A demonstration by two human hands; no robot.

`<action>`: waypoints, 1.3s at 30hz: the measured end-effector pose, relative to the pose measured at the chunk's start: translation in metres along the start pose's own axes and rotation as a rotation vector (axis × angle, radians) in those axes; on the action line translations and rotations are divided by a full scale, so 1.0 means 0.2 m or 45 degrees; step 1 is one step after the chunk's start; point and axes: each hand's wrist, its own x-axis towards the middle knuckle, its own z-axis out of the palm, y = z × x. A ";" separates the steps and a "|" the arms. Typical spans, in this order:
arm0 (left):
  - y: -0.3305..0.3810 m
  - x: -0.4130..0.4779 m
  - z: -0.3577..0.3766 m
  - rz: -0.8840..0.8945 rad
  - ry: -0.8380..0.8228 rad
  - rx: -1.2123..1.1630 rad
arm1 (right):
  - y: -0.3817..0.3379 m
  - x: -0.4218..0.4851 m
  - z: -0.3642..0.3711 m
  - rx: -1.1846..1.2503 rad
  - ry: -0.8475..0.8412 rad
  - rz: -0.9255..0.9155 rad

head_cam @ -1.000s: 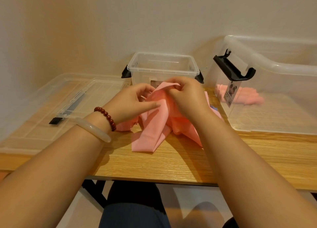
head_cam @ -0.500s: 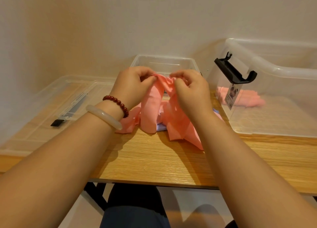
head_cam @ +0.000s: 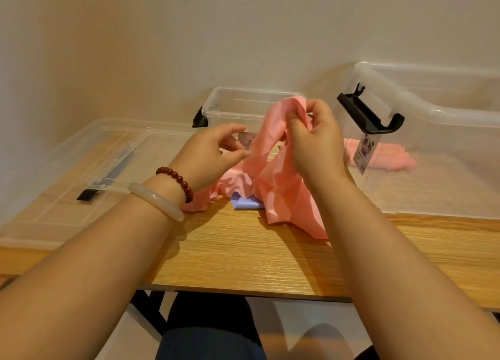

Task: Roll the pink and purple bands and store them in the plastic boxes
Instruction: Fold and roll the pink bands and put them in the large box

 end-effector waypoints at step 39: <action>-0.19 0.25 0.11 0.349 0.410 0.382 | -0.06 0.31 0.20 -0.361 -0.002 -0.110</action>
